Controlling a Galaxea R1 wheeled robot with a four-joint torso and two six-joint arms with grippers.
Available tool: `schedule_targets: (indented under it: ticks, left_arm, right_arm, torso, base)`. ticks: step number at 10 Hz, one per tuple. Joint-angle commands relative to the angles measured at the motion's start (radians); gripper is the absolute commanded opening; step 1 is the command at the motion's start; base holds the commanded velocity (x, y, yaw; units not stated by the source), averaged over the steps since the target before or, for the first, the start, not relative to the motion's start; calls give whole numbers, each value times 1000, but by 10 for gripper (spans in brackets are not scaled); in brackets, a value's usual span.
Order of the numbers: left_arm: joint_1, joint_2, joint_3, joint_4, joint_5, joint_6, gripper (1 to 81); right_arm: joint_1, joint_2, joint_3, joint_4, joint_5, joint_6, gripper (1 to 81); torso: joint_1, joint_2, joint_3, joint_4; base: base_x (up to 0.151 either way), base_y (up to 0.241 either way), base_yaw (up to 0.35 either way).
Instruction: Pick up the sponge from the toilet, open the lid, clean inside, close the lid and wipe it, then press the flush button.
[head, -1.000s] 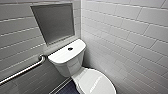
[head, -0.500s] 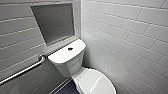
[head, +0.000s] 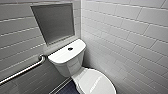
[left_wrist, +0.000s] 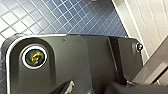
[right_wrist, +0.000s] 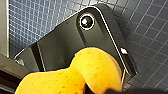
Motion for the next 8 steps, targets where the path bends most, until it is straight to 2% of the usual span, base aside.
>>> schedule_targets:
  ticks: [1,3,8]
  left_arm:
    - [-141,-42,110,-4,59,-109,811]
    - [-235,-66,130,-5,60,-203,811]
    - [-395,-68,84,-5,59,-369,811]
  right_arm:
    - [7,-43,22,-49,-63,-5,10]
    - [6,-17,22,-53,-61,-5,10]
    - [1,15,8,-53,-61,-5,10]
  torso:
    - [0,0,0,0]
    - [0,0,0,0]
    - [0,0,0,0]
  base:
    - [0,0,0]
    - [0,0,0]
    - [0,0,0]
